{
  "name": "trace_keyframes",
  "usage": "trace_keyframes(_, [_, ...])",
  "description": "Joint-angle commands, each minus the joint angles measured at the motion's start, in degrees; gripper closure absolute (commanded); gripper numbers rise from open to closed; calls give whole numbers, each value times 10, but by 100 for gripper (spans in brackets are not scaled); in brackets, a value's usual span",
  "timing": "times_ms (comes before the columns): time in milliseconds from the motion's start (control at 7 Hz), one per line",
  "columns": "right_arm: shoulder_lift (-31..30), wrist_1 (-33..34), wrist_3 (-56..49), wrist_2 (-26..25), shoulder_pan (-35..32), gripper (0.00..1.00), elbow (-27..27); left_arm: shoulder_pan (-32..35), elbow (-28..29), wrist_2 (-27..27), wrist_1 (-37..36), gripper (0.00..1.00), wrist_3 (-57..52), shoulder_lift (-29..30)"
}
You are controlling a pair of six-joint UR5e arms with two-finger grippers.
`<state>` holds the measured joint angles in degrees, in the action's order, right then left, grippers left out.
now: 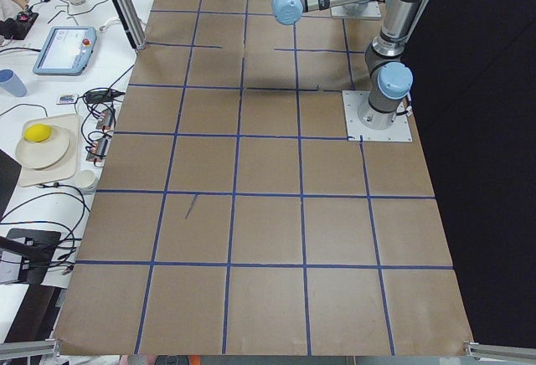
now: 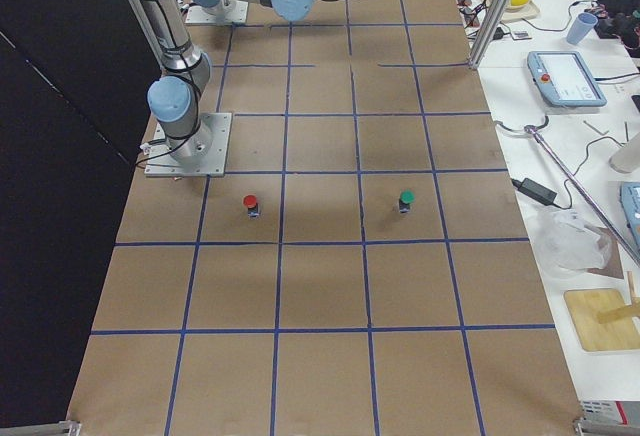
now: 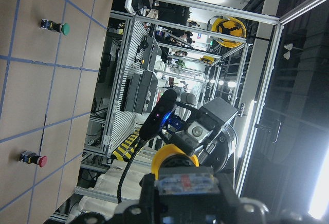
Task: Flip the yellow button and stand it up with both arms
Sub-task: 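Open the left gripper and pull back while the right gripper takes the button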
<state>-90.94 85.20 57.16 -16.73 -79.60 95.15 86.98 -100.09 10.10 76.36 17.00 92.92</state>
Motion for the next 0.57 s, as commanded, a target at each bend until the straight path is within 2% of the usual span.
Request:
trace_keyframes(0, [2,30,-4,-5,71,82,-1,-2,2,136,-1,0,0,-4])
trace_keyframes(143, [5,58,-6,-44,85,87,-3,1,3,247,-1,0,0,-16])
trace_keyframes(286, [13,89,-29,-123,85,87,0,2,9,339,11,0,-1,-35])
trace_keyframes(429, [16,87,-103,-197,85,90,0,6,18,479,13,0,-10,-35])
